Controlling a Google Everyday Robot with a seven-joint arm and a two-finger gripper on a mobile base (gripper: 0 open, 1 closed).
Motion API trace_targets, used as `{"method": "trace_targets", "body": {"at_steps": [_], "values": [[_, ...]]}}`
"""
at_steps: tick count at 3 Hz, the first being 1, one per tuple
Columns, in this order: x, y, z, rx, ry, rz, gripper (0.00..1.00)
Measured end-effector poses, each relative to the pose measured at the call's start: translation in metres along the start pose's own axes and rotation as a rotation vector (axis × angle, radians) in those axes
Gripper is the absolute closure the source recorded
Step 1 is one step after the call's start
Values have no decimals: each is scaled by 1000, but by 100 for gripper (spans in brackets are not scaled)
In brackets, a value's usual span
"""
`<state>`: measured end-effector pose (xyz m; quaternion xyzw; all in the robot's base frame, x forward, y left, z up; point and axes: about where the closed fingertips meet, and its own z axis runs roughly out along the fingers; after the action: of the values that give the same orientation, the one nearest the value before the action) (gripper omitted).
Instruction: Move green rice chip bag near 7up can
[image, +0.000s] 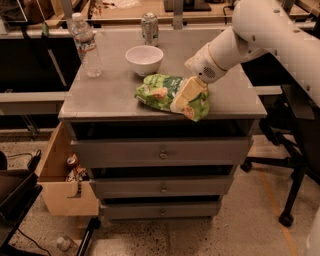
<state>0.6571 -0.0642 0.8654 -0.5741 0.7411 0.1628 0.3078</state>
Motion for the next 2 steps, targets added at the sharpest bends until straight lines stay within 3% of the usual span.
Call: {"method": "trace_targets", "body": {"at_steps": [2], "values": [[0,0,24,-28,5,7,40]]}}
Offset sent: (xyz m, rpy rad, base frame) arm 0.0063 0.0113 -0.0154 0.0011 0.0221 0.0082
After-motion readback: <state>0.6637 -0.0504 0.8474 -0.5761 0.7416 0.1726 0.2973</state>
